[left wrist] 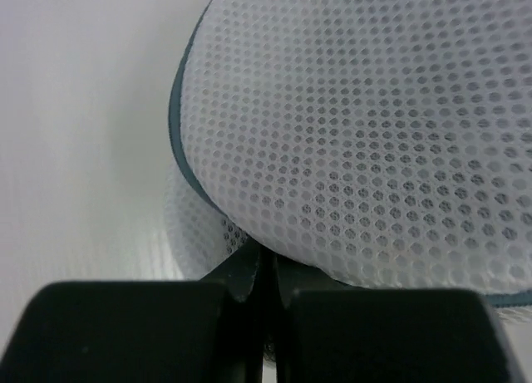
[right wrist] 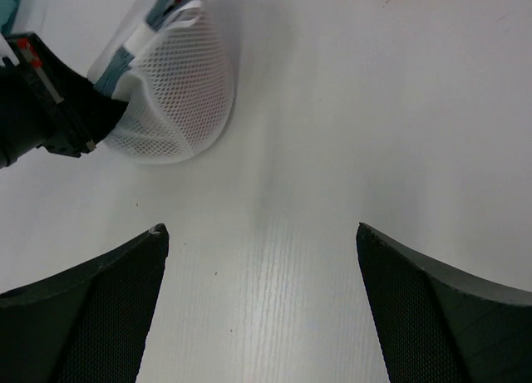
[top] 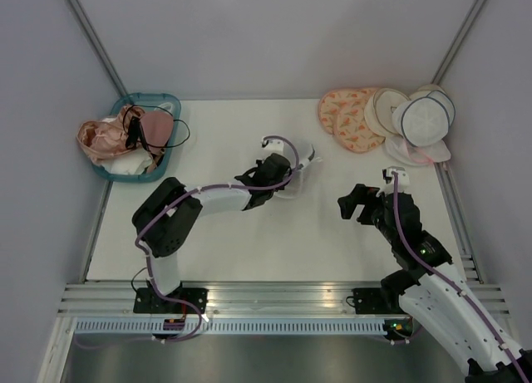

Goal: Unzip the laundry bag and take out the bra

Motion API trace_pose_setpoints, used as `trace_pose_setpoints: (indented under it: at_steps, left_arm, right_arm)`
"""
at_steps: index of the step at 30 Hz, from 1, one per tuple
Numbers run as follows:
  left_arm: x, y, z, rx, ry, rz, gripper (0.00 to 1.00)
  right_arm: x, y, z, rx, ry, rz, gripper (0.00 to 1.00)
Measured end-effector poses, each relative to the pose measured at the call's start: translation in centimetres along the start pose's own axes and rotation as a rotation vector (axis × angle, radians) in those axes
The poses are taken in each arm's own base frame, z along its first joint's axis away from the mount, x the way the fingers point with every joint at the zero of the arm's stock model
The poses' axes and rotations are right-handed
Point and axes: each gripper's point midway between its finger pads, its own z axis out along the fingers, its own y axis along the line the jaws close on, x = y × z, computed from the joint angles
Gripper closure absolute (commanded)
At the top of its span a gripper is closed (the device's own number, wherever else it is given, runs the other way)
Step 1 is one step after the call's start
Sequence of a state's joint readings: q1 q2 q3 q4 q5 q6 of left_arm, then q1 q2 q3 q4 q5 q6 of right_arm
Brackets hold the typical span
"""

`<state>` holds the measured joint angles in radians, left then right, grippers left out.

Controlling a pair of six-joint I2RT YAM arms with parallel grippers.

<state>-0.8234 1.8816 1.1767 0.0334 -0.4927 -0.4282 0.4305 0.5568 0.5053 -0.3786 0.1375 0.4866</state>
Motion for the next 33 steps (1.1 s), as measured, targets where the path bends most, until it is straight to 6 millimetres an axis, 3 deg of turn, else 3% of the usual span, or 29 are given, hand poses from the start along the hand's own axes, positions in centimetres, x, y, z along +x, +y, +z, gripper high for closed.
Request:
trace_pose_setpoints:
  at_steps: [4, 9, 16, 21, 24, 33]
  left_arm:
    - [3.4, 3.3, -0.8, 0.013, 0.025, -0.074, 0.98]
    - [4.9, 5.6, -2.8, 0.093, -0.021, -0.188, 0.98]
    - [5.6, 3.8, -4.6, 0.366, -0.053, -0.275, 0.98]
    - [5.9, 1.0, -5.5, 0.670, -0.015, -0.294, 0.98]
    - [6.7, 0.4, -6.2, 0.802, 0.015, -0.302, 0.98]
    - [7.6, -1.0, -9.6, 1.026, 0.048, -0.251, 0.98]
  right_arm:
    - [0.1, 0.0, 0.0, 0.002, 0.002, 0.000, 0.02]
    - [0.2, -0.1, 0.1, 0.005, 0.011, -0.001, 0.02]
    - [0.6, 0.4, 0.2, -0.024, 0.034, -0.003, 0.02]
    - [0.5, 2.6, 0.4, -0.129, 0.045, 0.014, 0.02]
    - [0.9, 4.0, 1.1, -0.195, 0.071, 0.039, 0.02]
    - [3.0, 6.9, 3.7, -0.316, 0.167, 0.216, 0.03]
